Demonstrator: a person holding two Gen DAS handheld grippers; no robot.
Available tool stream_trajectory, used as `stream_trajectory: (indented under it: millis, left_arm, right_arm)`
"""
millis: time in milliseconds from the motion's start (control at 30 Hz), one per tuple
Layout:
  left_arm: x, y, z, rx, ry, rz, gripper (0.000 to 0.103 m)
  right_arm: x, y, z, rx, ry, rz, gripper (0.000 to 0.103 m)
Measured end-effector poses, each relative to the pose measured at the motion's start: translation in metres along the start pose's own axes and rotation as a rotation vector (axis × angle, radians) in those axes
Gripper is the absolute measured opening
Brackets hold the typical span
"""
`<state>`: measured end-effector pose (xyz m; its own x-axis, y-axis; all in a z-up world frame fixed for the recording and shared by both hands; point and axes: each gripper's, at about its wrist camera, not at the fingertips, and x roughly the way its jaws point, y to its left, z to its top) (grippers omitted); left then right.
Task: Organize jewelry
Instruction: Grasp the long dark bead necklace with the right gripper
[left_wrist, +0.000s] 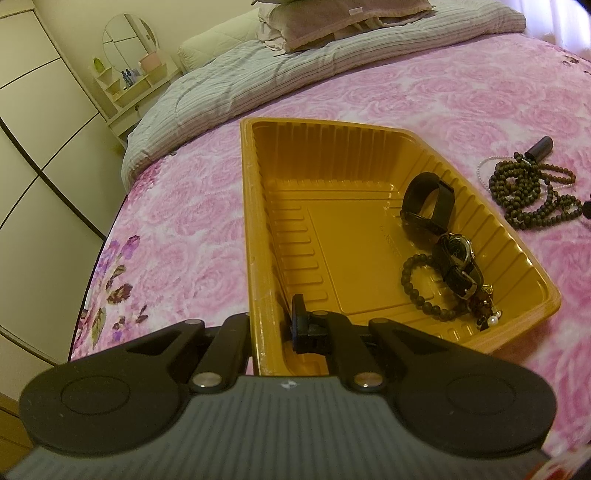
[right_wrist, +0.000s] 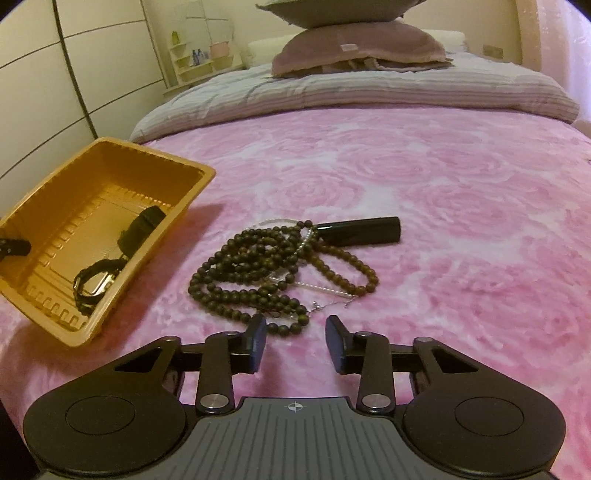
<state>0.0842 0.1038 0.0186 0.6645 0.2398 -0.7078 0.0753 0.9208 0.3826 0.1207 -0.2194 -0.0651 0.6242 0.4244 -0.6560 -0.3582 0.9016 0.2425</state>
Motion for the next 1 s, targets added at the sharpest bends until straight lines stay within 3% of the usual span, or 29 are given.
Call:
stream_trajectory:
  millis: [233, 333, 500, 700, 833, 867, 933, 1000]
  left_arm:
    - [0.0, 0.0, 0.0, 0.001, 0.001, 0.0, 0.004]
    - [0.0, 0.0, 0.0, -0.001, 0.001, 0.0, 0.004]
    - [0.0, 0.0, 0.001, 0.001, 0.001, 0.001, 0.004]
    - [0.0, 0.0, -0.001, 0.006, 0.001, 0.003, 0.004]
    - [-0.001, -0.001, 0.0, 0.006, 0.0, 0.003, 0.004]
    - [-0.001, 0.0, 0.0, 0.006, 0.0, 0.004, 0.004]
    - [0.0, 0.0, -0.001, 0.005, 0.0, 0.003, 0.004]
    - [0.0, -0.001, 0.0, 0.005, 0.001, 0.003, 0.004]
  right_arm:
    - [0.018, 0.002, 0.003, 0.018, 0.024, -0.017, 0.03]
    - [0.021, 0.004, 0.006, 0.016, 0.023, -0.01, 0.02]
    - [0.018, 0.001, 0.008, 0.06, 0.018, 0.015, 0.02]
    - [0.022, -0.014, 0.01, 0.2, 0.027, 0.041, 0.02]
    - [0.02, -0.009, 0.009, 0.157, 0.024, 0.032, 0.019]
    - [0.019, -0.006, 0.008, 0.138, 0.023, 0.025, 0.017]
    - [0.014, -0.001, 0.007, 0.101, 0.022, 0.013, 0.001]
    - [0.009, 0.001, 0.003, 0.087, 0.028, 0.021, 0.0]
